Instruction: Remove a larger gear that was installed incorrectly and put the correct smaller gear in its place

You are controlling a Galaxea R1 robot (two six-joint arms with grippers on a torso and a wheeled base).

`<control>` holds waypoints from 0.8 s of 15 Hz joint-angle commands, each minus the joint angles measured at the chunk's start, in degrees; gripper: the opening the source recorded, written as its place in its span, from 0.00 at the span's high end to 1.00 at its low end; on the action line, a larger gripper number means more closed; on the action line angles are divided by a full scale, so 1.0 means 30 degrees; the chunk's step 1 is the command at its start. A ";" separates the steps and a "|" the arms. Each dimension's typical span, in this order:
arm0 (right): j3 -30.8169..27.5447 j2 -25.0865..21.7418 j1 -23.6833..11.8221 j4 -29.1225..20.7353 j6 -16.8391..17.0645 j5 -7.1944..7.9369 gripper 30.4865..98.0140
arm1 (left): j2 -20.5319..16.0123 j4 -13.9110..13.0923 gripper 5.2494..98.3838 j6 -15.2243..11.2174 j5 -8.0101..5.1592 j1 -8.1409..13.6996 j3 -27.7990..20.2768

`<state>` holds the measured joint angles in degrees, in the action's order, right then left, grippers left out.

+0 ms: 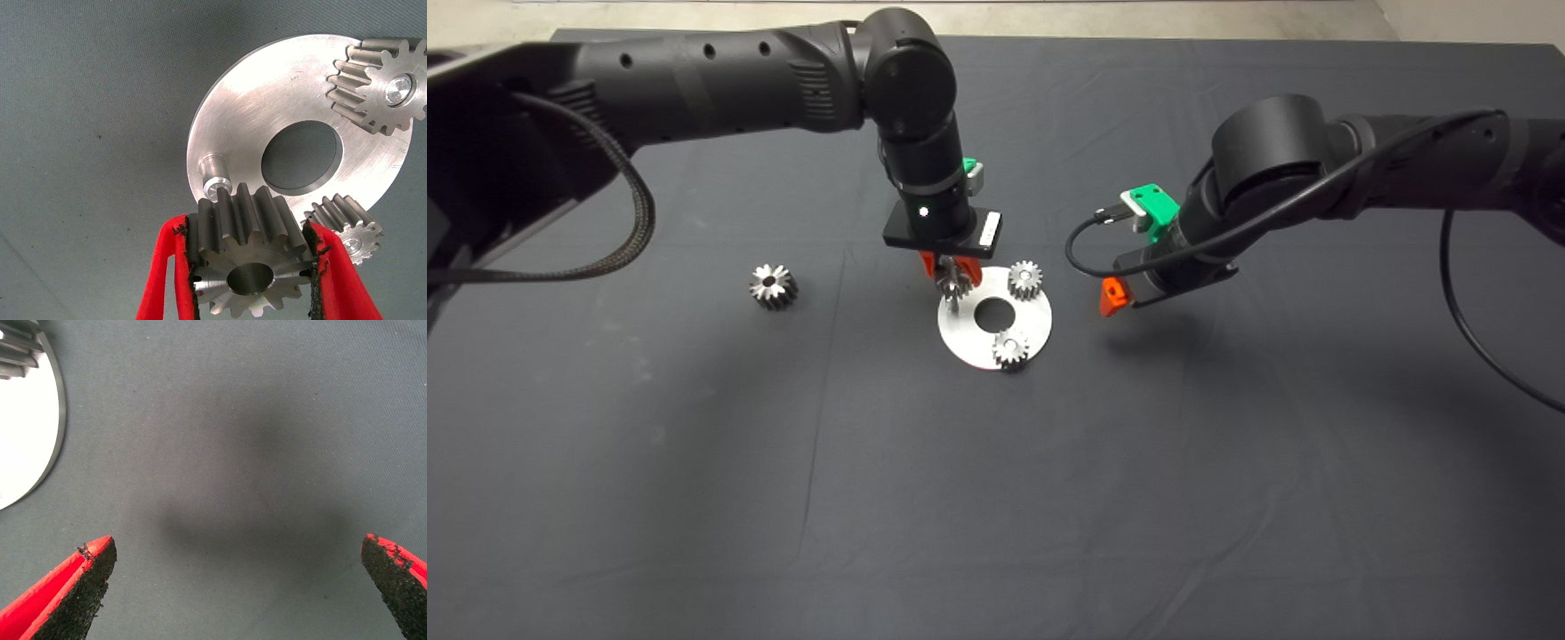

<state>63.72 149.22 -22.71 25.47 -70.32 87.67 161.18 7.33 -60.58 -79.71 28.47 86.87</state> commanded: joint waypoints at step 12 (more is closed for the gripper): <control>-0.0016 0.0110 -0.0312 0.0290 0.0070 0.2211 0.02 | 0.0108 0.0868 0.80 0.0094 -0.0030 -0.0493 0.0364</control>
<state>63.72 149.20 -22.69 25.49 -70.32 87.70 161.27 9.75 -60.55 -79.54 25.60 88.06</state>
